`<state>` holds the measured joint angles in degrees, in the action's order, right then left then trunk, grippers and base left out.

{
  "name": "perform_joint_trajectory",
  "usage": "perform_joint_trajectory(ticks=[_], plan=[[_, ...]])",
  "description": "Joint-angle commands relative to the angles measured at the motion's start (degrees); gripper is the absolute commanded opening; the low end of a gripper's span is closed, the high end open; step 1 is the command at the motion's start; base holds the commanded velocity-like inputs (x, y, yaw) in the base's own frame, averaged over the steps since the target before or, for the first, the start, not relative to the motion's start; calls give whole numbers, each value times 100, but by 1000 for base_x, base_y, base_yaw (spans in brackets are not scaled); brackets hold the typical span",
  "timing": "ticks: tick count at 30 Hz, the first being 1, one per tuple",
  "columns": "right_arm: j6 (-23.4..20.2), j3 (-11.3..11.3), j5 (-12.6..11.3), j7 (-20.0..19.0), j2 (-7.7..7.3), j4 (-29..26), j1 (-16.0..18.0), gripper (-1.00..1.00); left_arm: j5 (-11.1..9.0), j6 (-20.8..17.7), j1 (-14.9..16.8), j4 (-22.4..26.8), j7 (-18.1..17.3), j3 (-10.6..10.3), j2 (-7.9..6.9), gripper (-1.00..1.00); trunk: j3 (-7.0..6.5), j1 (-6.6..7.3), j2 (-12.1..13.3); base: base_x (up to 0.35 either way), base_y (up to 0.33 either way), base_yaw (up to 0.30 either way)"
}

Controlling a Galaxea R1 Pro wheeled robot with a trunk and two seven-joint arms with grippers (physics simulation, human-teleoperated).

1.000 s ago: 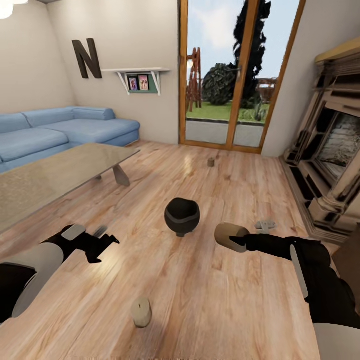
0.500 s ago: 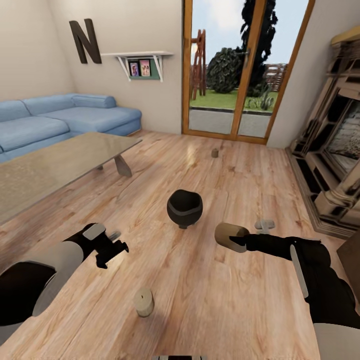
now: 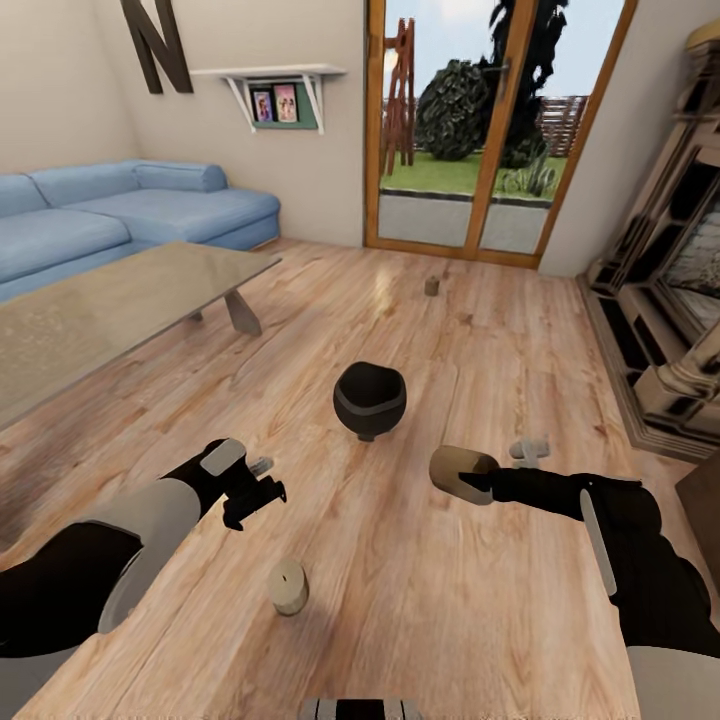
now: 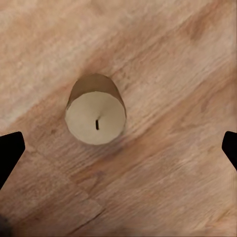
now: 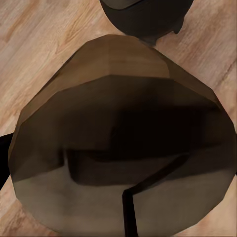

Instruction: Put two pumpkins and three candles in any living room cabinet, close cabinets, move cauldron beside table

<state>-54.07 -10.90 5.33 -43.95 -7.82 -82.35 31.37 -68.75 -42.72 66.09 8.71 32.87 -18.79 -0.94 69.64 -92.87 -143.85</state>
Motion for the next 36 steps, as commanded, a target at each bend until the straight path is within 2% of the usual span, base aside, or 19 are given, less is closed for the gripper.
perform_joint_trajectory(ticks=[1,16,18,21,22,30,36], plan=[[0,0,-12,0,0,-1,1,-100,2,6,0,-2,0,-1,9,100,23,-2,-2,0,0,0],[1,-2,-15,0,-1,-1,1,-100,9,275,0,25,0,-8,22,100,355,-41,-22,0,0,0],[1,-4,-15,-1,-5,-1,1,-100,10,413,0,76,3,-13,18,100,399,-46,-25,0,0,0],[2,-6,-15,-7,-2,0,1,-100,16,927,0,156,4,-19,17,100,466,-54,-29,0,0,0],[2,-5,-15,-3,-4,0,1,-100,14,959,0,159,2,-19,20,100,488,-56,-30,0,0,0],[2,-6,-15,-8,-6,-1,1,-100,53,1002,0,175,-26,-19,224,100,665,-77,-41,0,0,0],[2,-9,-15,-8,-9,-1,1,-100,55,1011,0,175,-26,-26,307,100,798,-92,-49,0,0,0]])
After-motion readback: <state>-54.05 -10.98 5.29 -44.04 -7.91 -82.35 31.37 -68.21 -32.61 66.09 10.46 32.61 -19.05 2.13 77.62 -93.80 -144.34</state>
